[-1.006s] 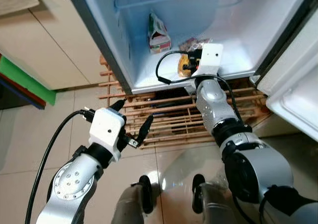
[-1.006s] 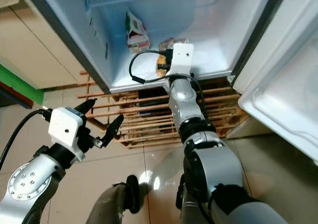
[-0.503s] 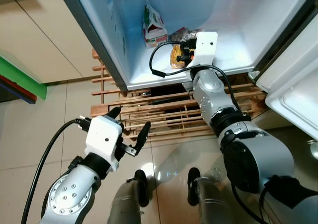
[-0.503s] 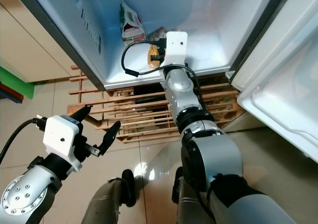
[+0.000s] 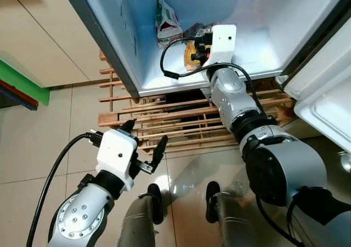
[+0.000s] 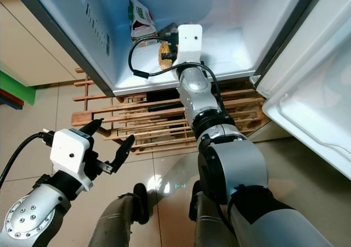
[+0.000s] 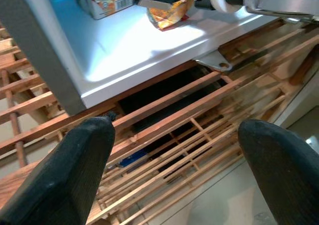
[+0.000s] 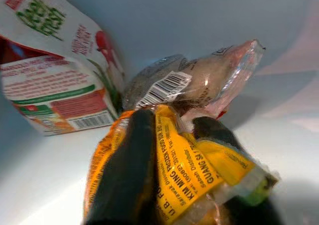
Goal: Restocking fridge
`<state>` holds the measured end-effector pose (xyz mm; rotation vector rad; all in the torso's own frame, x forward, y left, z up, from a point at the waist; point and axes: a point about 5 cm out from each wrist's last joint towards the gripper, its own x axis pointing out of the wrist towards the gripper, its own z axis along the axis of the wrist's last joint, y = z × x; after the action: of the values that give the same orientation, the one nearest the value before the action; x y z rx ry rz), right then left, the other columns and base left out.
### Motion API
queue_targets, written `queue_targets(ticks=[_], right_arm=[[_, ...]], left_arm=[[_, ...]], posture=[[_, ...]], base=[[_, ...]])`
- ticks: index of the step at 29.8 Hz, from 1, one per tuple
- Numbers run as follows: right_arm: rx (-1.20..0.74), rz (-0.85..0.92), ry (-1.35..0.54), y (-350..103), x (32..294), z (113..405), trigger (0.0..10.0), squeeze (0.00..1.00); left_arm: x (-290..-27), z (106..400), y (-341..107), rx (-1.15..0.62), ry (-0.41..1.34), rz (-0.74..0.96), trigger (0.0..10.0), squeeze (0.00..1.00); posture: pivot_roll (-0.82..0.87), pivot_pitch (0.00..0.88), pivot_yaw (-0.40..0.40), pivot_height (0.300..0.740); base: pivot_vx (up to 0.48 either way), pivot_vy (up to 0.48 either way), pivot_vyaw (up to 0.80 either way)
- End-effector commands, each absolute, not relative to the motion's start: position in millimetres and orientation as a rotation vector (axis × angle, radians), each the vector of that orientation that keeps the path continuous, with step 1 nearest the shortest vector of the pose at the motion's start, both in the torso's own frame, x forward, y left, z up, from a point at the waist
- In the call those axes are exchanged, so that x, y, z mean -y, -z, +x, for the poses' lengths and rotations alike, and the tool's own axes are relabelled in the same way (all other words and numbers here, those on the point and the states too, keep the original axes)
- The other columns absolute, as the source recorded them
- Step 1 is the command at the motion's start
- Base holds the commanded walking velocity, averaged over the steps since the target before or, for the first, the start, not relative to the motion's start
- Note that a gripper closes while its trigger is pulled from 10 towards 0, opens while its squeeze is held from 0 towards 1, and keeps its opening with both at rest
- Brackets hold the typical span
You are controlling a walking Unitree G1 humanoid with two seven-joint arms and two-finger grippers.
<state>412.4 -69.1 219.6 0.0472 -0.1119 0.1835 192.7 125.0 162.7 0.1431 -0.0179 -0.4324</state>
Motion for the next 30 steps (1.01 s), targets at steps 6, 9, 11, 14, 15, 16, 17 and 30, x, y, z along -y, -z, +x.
queue_targets(ticks=[6, 9, 11, 14, 15, 16, 17, 30], right_arm=[[0.097, 0.038, -0.174, -219.9, 66.3, 412.8, 10.0, 1.0], [0.111, 0.036, -0.162, -227.4, 66.3, 414.4, 10.0, 1.0], [0.125, 0.035, -0.165, -233.1, 64.3, 415.0, 10.0, 1.0], [0.139, 0.023, -0.168, -237.4, 62.2, 415.3, 10.0, 1.0], [0.143, 0.021, -0.171, -238.4, 61.5, 415.2, 10.0, 1.0], [0.144, 0.018, -0.171, -238.8, 61.6, 415.3, 10.0, 1.0], [0.145, 0.014, -0.174, -238.9, 61.7, 415.4, 10.0, 1.0], [0.372, -0.371, -0.062, -242.2, 87.1, 410.0, 10.0, 0.33]], left_arm=[[-119.7, 186.3, -163.9, 0.028, 0.465, 0.151, 10.0, 0.0], [-119.0, 186.5, -163.5, 0.028, 0.464, 0.151, 10.0, 0.0], [-118.4, 187.3, -163.0, 0.03, 0.463, 0.155, 10.0, 0.0], [-117.7, 189.8, -162.1, 0.035, 0.46, 0.159, 10.0, 0.0], [-117.4, 191.0, -161.8, 0.037, 0.46, 0.16, 10.0, 0.0], [-116.9, 192.9, -161.2, 0.039, 0.46, 0.161, 10.0, 0.0], [-116.5, 194.3, -160.8, 0.042, 0.46, 0.162, 10.0, 0.0], [-105.4, 229.9, -163.1, 0.124, 0.453, 0.14, 10.0, 0.0]], posture=[[0.23, 0.413, 0.07, 0.74], [0.23, 0.41, 0.066, 0.74], [0.23, 0.405, 0.061, 0.74], [0.22, 0.398, 0.055, 0.74], [0.22, 0.395, 0.051, 0.74], [0.21, 0.386, 0.05, 0.74], [0.21, 0.384, 0.048, 0.74], [0.11, 0.286, 0.0, 0.74]], base=[[0.0, 0.0, 0.0], [0.0, 0.0, 0.0], [0.0, 0.0, 0.0], [0.0, 0.0, 0.0], [0.0, 0.0, 0.0], [0.0, 0.0, 0.0], [0.0, 0.0, 0.0], [0.0, 0.0, 0.0]])
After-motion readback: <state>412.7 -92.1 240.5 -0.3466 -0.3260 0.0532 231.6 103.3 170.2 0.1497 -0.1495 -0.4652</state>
